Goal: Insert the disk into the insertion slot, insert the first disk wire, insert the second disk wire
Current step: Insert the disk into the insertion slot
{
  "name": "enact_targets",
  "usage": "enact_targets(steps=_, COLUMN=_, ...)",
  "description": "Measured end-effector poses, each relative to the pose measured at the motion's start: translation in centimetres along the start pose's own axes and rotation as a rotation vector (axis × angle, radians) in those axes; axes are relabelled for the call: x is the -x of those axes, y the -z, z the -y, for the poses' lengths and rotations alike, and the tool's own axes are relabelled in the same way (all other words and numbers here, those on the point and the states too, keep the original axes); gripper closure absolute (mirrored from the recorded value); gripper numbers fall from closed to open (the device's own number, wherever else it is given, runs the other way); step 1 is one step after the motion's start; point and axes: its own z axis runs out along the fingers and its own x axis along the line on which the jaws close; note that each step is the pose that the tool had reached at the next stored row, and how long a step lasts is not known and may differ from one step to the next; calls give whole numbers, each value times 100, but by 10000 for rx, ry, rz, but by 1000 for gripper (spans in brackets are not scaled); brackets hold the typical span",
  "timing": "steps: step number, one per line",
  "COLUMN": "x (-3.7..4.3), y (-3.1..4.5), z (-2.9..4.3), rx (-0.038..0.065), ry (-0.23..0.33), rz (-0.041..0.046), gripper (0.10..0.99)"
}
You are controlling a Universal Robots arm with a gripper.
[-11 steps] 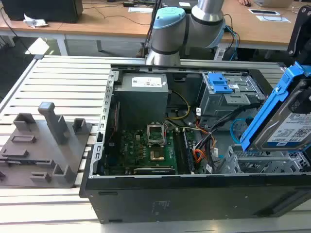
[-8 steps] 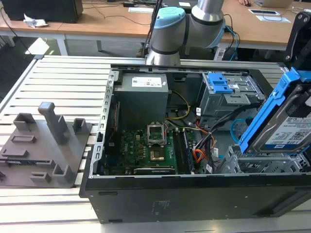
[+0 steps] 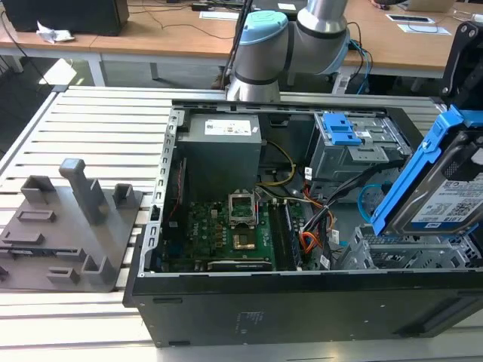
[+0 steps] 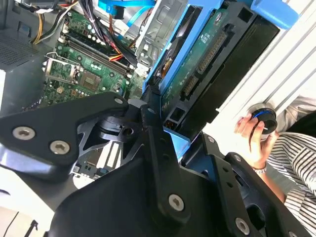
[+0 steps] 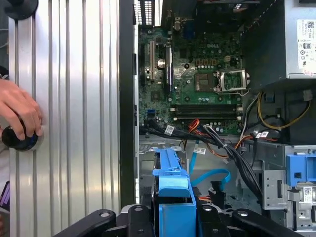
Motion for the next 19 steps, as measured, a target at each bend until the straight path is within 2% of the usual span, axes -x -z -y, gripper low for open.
enact_targets(steps=3, x=71, y=-1, z=3, rx=0, ry=2, rz=-1, gripper=722)
enact_targets(steps=6, x=181, y=-4, z=5, rx=0, ry=3, rz=-2, gripper=722)
enact_targets(steps=7, x=199, y=-12, z=7, rx=0, ry=2, rz=-1, gripper=722)
enact_targets(steps=8, x=210, y=-51, z=16, rx=1, ry=3, rz=0, gripper=722)
enact_targets(steps=10, x=211, y=-148, z=40, rx=1, ry=2, rz=-7, gripper=722)
enact_targets(steps=11, x=212, y=-173, z=58, rx=1, ry=2, rz=-11, gripper=722)
enact_targets(steps=16, x=190, y=-232, z=78, rx=1, ry=1, rz=-18, gripper=722)
enact_targets(steps=19, x=169, y=-297, z=94, rx=1, ry=3, rz=-21, gripper=722)
